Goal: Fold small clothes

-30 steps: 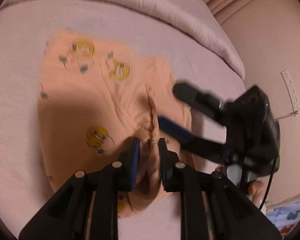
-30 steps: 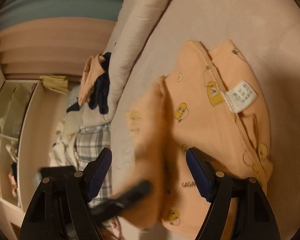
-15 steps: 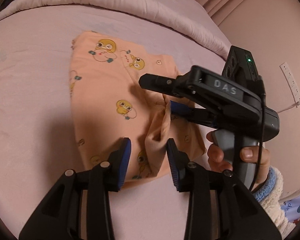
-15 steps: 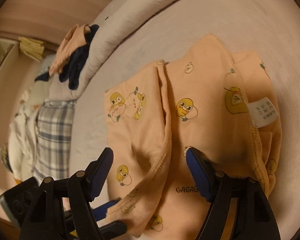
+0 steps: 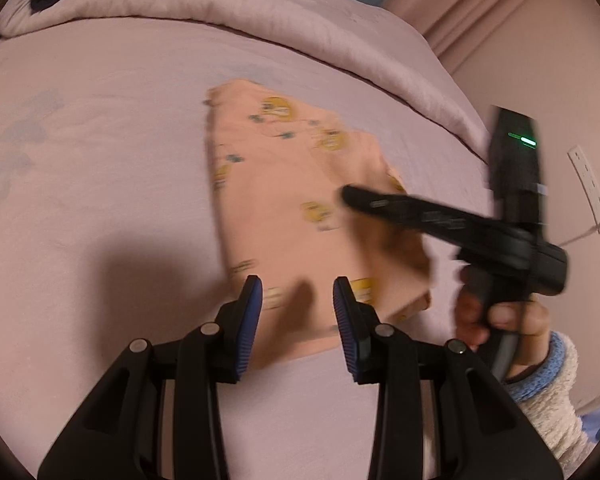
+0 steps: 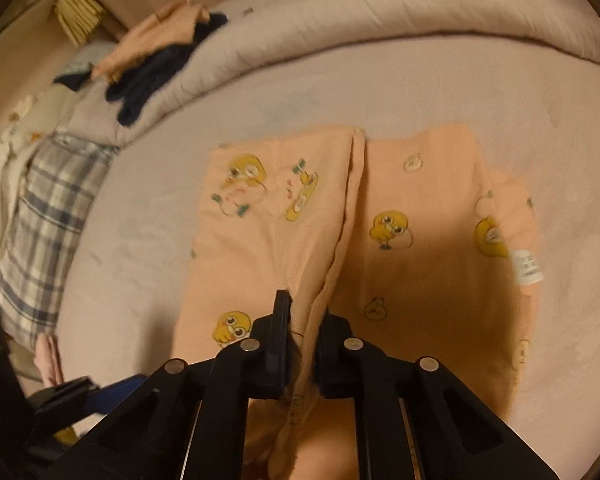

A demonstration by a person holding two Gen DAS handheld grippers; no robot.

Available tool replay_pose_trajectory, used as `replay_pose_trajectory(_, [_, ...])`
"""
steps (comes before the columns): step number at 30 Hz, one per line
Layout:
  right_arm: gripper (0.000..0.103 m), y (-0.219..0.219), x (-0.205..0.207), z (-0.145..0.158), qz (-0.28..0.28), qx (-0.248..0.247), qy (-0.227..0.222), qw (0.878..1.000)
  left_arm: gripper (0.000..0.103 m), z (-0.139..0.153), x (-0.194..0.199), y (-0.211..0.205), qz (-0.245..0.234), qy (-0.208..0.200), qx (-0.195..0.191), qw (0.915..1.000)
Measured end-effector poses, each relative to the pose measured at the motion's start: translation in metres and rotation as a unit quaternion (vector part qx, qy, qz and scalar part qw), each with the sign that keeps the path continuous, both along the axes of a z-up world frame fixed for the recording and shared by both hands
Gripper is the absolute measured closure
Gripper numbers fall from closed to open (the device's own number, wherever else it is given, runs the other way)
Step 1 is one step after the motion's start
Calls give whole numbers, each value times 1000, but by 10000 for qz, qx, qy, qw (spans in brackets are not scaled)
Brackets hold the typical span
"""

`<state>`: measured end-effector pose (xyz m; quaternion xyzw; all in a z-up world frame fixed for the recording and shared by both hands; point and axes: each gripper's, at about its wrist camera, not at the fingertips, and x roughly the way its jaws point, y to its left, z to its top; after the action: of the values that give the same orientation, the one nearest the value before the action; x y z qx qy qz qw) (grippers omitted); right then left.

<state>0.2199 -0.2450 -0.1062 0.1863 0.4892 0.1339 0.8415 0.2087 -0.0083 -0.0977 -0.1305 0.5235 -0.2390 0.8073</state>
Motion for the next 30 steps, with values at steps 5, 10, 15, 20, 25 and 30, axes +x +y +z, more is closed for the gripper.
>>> replay_pose_trajectory(5, [91,-30,-16,30,-349,-251,-579,9974,67,-9,4,15,188,173,-71,9996])
replay_pose_trajectory(10, [91,-55,-24,19,-666,-700,-564,9937,67,-19,9,7,129,350,-98,9993])
replay_pose_trajectory(15, [91,-68,-13,-25,-730,-402,104,9965,67,-24,17,-15,-41,471,-26,9989])
replay_pose_trajectory(20, [84,-79,-18,-19,-815,-174,12,9965,67,-26,20,-26,-75,489,-17,9988])
replay_pose_trajectory(25, [79,-72,-31,-6,-745,-632,-284,9948,67,-28,18,-22,-125,449,34,9989])
replay_pose_trajectory(30, [76,-61,-41,1,-506,-1012,-516,9922,67,-30,17,-25,-201,416,81,9989])
